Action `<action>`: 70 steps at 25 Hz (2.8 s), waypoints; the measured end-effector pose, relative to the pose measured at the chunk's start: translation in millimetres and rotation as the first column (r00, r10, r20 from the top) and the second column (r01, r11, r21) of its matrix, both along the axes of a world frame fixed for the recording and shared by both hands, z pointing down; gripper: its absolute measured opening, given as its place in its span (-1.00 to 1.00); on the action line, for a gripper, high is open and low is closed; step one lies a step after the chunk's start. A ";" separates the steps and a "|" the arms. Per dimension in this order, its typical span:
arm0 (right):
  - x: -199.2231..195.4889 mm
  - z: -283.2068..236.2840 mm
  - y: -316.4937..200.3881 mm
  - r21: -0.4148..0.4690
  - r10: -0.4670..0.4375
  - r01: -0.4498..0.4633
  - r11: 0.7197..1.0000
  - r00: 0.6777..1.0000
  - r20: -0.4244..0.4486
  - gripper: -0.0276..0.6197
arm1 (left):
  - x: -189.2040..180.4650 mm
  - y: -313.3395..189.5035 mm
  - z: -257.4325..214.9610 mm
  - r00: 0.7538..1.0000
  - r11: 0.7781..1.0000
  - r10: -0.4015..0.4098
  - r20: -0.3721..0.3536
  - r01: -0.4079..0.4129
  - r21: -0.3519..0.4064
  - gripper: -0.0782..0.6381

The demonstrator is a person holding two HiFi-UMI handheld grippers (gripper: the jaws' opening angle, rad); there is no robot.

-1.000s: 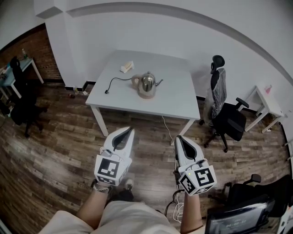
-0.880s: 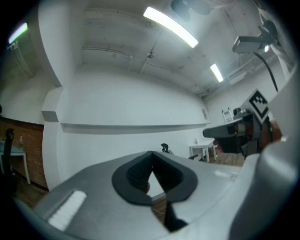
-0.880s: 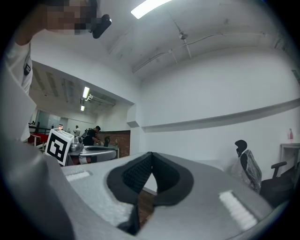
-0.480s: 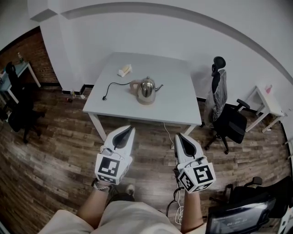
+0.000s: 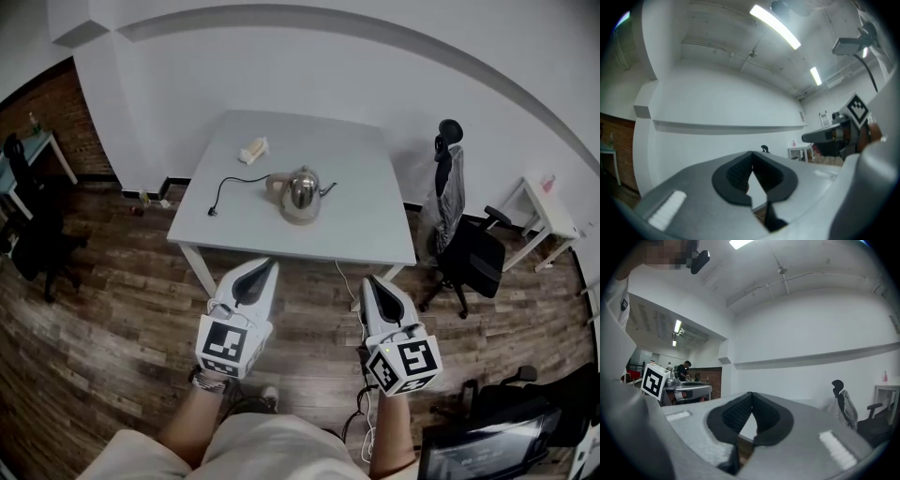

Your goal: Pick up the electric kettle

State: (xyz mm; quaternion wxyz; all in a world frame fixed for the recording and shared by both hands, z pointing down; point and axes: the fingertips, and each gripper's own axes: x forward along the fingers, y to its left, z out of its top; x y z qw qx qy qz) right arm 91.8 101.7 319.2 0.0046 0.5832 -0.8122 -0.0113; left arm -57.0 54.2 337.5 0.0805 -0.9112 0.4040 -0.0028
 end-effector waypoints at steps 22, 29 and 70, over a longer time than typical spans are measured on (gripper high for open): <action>-15.1 2.3 -47.1 -0.023 0.018 -0.018 1.000 1.000 0.015 -0.91 | -20.0 -53.0 9.8 1.000 0.999 -0.011 -0.006 0.011 -0.040 -0.76; -14.5 5.8 -53.8 -0.038 0.018 -0.018 0.999 1.000 0.014 -0.91 | -21.8 -63.0 13.5 1.000 0.998 -0.022 -0.015 0.022 -0.053 -0.76; 53.0 3.0 -187.9 -0.004 -0.100 0.100 0.995 0.993 0.066 -0.91 | 23.1 -179.5 9.4 0.983 0.981 -0.184 0.027 0.185 -0.049 -0.76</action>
